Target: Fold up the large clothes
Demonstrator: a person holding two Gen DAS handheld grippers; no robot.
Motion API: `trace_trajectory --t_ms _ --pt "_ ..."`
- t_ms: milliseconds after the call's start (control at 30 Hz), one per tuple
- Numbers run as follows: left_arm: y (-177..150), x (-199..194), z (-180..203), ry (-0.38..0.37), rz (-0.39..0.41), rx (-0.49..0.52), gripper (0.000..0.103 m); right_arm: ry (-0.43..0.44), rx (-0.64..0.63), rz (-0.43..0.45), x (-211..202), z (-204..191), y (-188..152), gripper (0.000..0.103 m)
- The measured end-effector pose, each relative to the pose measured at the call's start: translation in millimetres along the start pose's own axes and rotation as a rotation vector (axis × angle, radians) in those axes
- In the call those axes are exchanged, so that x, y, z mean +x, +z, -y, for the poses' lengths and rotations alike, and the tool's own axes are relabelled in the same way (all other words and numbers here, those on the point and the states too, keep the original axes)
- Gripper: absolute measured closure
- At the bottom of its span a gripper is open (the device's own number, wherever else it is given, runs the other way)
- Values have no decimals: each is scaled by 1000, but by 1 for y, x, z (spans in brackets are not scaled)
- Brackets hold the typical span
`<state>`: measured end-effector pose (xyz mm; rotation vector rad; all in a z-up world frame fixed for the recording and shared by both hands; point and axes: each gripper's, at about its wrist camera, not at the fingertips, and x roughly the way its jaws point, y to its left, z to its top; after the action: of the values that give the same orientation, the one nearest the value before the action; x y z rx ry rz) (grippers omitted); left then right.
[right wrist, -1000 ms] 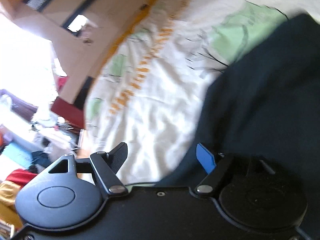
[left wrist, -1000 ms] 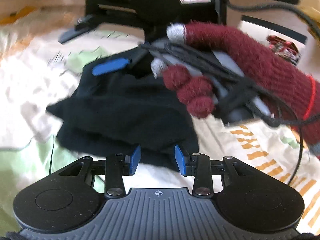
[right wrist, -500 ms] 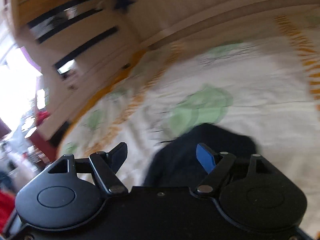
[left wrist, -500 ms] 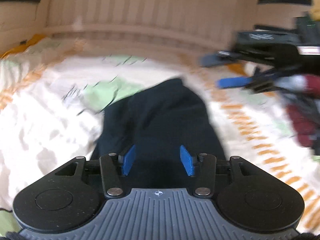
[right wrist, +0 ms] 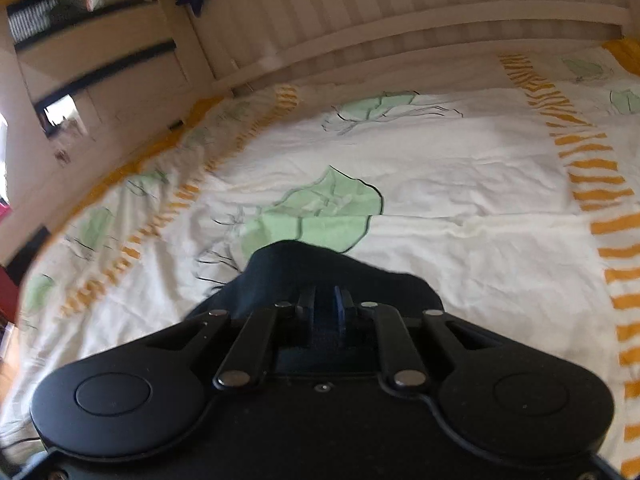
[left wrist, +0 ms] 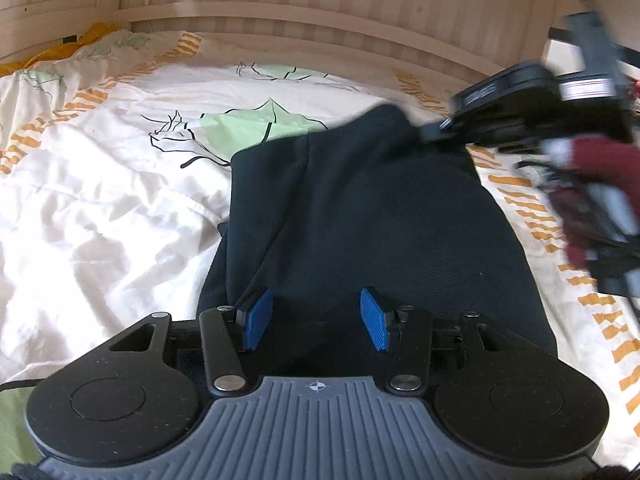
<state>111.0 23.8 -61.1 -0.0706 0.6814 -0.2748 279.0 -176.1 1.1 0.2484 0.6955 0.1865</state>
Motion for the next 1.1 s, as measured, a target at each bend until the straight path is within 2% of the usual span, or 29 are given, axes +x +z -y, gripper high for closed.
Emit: trace_trajectory --t_ms 67,100,133,167,333,567,600,667,733,767,833,867,933,1000,1100 --pt "-1 2 0 0 7 5 55 -53 -8 -66 25 2 -1 88" --pt "-1 2 0 -1 11 5 55 -74 -10 -99 37 4 -3 96" --pt "-2 2 -1 -2 15 4 55 -94 -17 -116 47 5 -6 102" --pt "-3 2 -1 1 16 3 55 -111 -29 -122 55 5 -10 103" --pt "-4 3 1 13 29 15 55 -126 -50 -141 64 4 -14 103" --pt "-2 2 3 20 24 22 53 -85 -14 -85 54 12 -18 103" --pt "-1 2 3 23 23 22 51 -76 -11 -76 52 12 -18 101" --pt "1 2 4 28 30 31 40 -63 -15 -55 46 11 -18 97" --pt "3 2 5 40 36 43 8 -57 -33 -35 40 7 -19 86" --pt "5 3 5 70 32 42 0 -51 -43 -27 37 5 -19 80" --pt "7 5 2 85 20 18 0 -51 -77 -12 32 -1 -21 59" --pt "8 6 -1 76 12 -1 0 -46 -96 -7 29 -4 -21 52" --pt "9 5 -6 76 4 -27 0 9 -126 -2 24 -10 -22 16" --pt "11 2 -7 90 4 -29 0 1 -179 8 18 -19 -22 3" --pt "14 -6 -6 102 20 -27 0 -23 -206 3 13 -26 -23 0"
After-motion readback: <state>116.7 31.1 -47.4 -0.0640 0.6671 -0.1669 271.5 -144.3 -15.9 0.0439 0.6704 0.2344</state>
